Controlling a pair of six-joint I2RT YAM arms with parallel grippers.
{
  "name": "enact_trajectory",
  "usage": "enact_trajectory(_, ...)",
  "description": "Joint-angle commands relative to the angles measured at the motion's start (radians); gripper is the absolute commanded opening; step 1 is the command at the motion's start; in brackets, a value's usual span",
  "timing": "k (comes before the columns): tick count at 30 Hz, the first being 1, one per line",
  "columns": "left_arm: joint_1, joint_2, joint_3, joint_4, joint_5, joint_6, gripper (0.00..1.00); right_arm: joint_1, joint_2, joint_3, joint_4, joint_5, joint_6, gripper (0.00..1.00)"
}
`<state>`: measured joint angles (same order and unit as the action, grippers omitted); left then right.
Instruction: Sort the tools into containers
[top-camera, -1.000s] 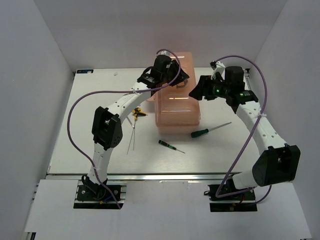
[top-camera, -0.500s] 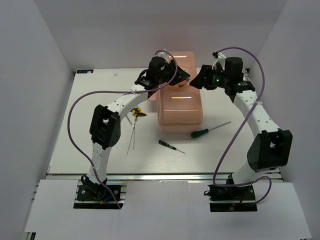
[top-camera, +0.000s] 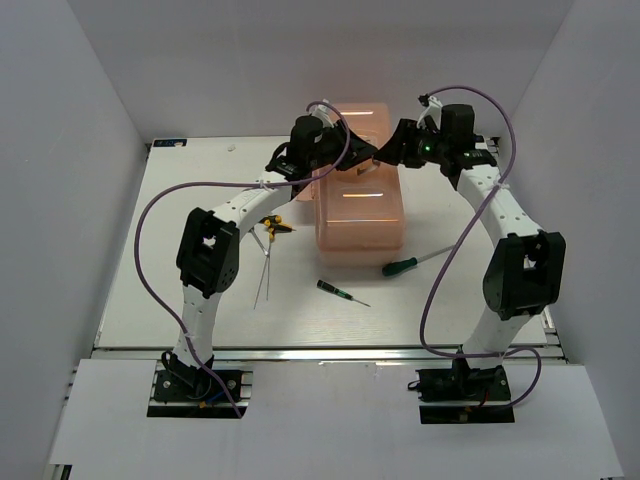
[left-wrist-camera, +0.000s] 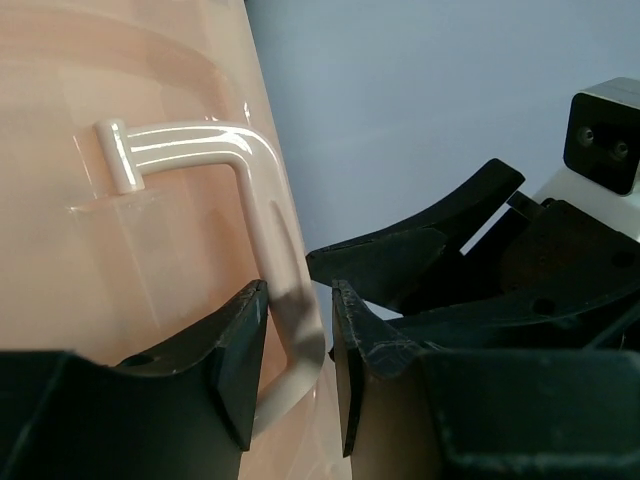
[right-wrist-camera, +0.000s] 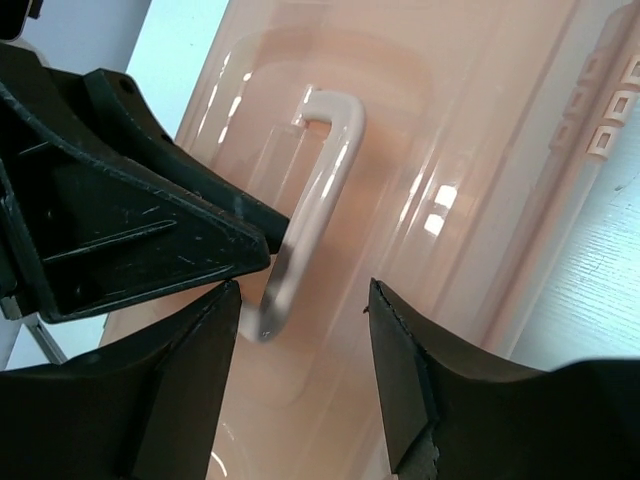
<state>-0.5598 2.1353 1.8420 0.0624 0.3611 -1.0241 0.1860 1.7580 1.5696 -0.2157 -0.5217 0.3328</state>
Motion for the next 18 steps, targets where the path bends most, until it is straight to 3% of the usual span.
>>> enact_trajectory(1,-0.008,-0.049,-0.013,0.014,0.036,-0.004,0.43,0.03,0.021,0.05,0.039,-0.002,0.006,0.59)
enact_trajectory(16,0.0,-0.048,-0.009,0.005,0.035,0.001,0.43,0.104,0.046,0.04,0.044,0.052,-0.003,0.57)
enact_trajectory(18,0.0,-0.038,0.064,-0.157,-0.029,0.047,0.54,0.102,0.023,0.041,0.039,0.075,-0.032,0.58)
